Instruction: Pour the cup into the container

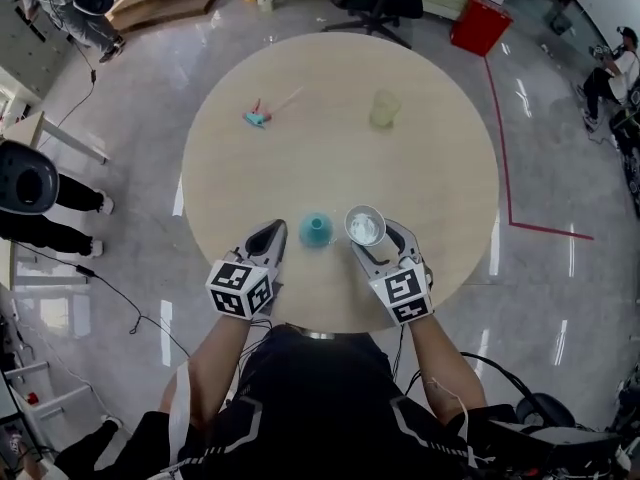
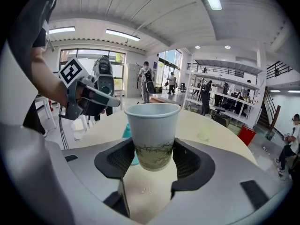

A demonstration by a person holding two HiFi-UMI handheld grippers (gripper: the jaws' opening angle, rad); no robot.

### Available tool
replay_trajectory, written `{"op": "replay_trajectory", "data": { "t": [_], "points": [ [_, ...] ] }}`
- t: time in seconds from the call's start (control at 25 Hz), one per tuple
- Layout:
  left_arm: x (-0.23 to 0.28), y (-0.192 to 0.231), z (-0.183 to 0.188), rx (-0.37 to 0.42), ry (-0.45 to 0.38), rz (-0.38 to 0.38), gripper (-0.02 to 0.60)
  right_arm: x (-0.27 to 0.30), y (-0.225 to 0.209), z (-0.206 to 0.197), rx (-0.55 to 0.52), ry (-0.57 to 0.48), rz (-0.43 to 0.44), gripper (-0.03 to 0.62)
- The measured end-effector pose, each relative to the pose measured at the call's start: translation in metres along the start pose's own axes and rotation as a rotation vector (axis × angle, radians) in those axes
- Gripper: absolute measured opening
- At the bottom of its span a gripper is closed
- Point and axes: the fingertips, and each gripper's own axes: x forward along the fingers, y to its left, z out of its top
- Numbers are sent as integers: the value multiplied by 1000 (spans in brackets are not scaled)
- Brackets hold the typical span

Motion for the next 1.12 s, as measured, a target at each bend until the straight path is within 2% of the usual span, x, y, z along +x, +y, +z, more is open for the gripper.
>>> {"op": "replay_trajectory", "data": {
  "t": [0.32,1.12],
  "points": [
    [0,4,6,6,-14,3,-5,13,6,4,-69,112,-7,261],
    [16,2,-12,34,41,-50,-5,32,20,-16,-280,330,18,261]
  ]
}}
